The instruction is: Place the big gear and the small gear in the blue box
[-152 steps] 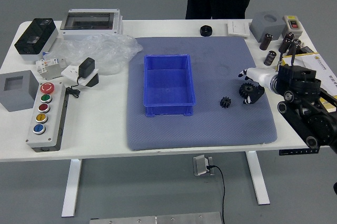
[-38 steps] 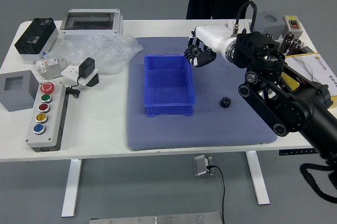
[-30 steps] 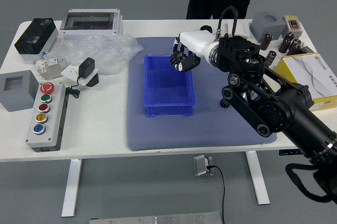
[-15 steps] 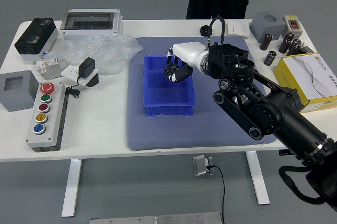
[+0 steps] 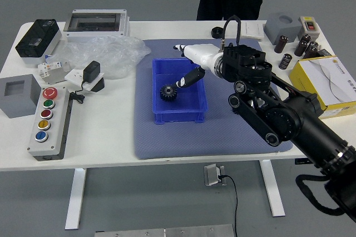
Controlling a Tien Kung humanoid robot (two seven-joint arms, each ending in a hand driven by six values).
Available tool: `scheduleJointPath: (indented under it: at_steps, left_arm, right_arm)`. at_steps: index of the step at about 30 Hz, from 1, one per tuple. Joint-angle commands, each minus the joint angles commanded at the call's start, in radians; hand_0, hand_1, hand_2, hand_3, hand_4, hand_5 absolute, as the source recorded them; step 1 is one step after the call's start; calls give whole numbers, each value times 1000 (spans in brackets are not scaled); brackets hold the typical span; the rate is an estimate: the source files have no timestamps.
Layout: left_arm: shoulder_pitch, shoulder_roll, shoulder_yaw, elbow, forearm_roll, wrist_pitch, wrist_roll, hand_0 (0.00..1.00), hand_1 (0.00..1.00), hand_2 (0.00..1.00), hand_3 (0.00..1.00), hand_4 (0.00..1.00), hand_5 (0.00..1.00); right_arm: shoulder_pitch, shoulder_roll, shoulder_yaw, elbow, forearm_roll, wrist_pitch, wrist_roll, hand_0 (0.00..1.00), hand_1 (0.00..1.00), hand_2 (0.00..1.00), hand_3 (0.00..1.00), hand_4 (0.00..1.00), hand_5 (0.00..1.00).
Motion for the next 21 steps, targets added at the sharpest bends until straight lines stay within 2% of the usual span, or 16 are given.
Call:
scheduleJointPath:
  at_steps: [2,7,8,13,14,19,20,21]
  left_arm:
    - [1,1,-1,0,-3,1,0,810,808,784,730,477,159]
    - [1,3,-5,0,-12,3,-1,810,808,784,730,477,159]
    - [1,3,-6,0,-13,3,-2,810,809,784,730,475,156]
    - [-1,6,-12,0,-16,5,-3,810,809,784,730,475,156]
    - [-2,6,-13,0,-16,5,-4,810,809,784,729,474,156]
    - [-2,7,-17,0,-17,6,-4,810,809,784,729,474,156]
    - [-3,7,-17,0,-17,6,-5,810,808,784,728,473,156]
    - [-3,7,-17,0,-17,6,-5,810,808,784,728,473,156]
  right_arm:
    - [-5,-18,3,18,-1,0,-1,903,779,888,998,915,453]
    - [-45,-104,30,87,4,-7,-2,903,779,888,998,915,453]
    - [-54,-120,37,97,5,-7,-2,882,752,842,932,895,437]
    - [-107,-201,79,130,16,-2,-4,882,752,842,932,895,437]
    - [-118,-214,86,132,19,0,-5,862,740,820,849,873,417]
    - [-157,-248,94,134,28,11,-7,862,740,820,849,873,417]
    - [-162,-250,93,133,29,13,-8,853,727,797,801,860,406]
    - [-167,-251,91,132,29,15,-8,853,727,797,801,860,406]
